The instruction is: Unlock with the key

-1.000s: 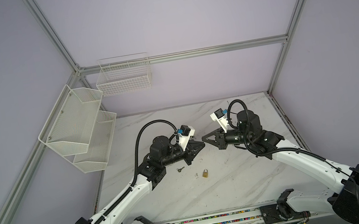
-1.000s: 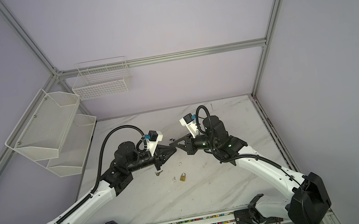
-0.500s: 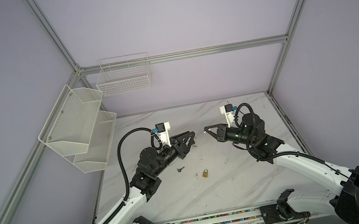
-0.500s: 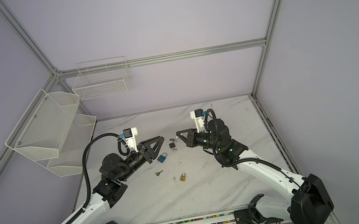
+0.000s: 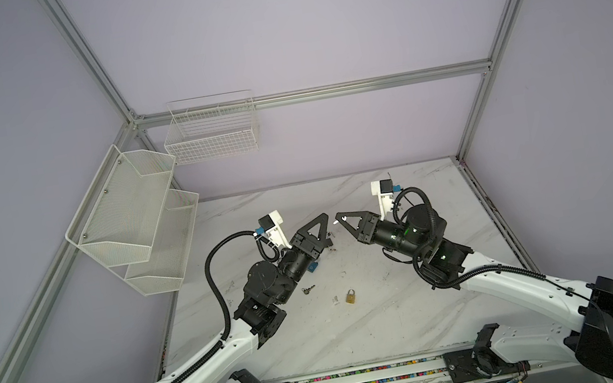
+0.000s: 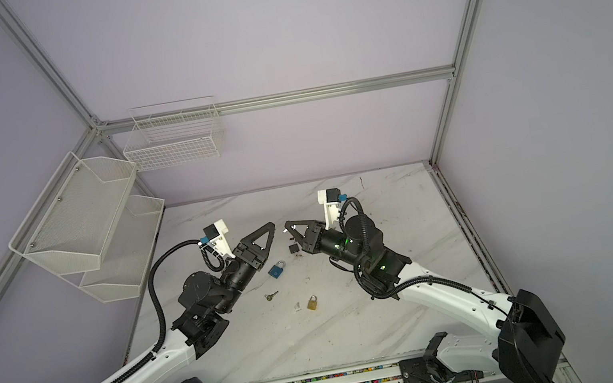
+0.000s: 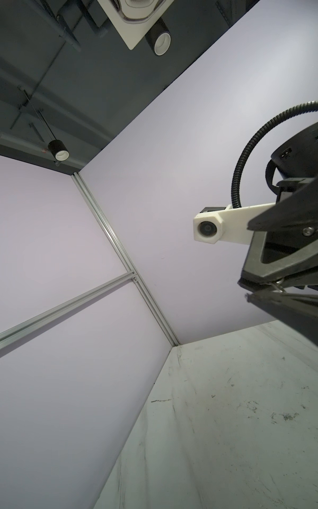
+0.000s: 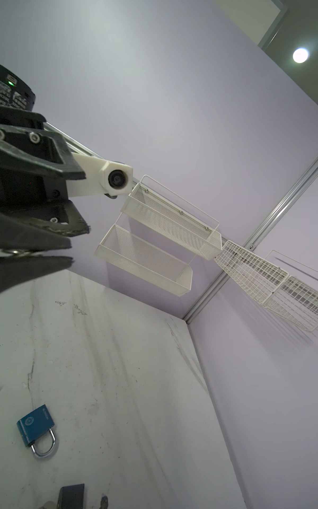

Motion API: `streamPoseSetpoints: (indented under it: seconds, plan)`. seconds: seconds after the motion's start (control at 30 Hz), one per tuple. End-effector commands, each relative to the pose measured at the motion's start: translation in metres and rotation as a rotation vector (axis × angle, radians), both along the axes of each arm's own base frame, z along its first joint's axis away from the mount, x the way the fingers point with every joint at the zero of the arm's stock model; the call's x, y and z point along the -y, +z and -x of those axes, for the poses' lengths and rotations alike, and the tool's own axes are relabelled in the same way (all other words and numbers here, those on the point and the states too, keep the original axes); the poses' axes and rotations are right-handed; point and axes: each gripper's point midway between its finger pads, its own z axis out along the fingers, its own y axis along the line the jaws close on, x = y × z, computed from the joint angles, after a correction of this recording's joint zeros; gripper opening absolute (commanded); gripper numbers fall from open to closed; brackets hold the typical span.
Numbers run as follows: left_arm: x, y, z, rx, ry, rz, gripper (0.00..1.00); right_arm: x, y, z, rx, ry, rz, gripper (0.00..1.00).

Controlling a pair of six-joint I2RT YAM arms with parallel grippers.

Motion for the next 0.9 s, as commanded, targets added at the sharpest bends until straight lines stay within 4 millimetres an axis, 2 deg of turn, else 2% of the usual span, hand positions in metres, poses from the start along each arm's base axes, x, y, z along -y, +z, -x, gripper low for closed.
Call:
streamPoseSetpoints:
  seconds: [0.0, 0.3, 0.57, 0.7, 0.87]
  plan:
    - [0.000, 0.002, 0.002, 0.011, 0.003, 0.062, 0.35, 0.000, 0.027, -0.002, 0.023, -0.039, -0.091, 0.00]
    - [0.005, -0.003, -0.002, -0.003, 0.012, 0.058, 0.29, -0.010, 0.032, 0.002, 0.025, -0.018, -0.117, 0.00]
    - [0.008, 0.002, -0.002, 0.017, 0.002, 0.076, 0.13, -0.010, 0.022, -0.003, -0.003, -0.045, -0.116, 0.00]
    - [0.009, 0.002, -0.003, 0.019, 0.001, 0.081, 0.11, -0.011, 0.021, -0.002, -0.004, -0.041, -0.126, 0.00]
    - [0.007, 0.004, -0.004, 0.027, 0.015, 0.084, 0.04, -0.011, 0.020, 0.000, 0.007, -0.042, -0.108, 0.00]
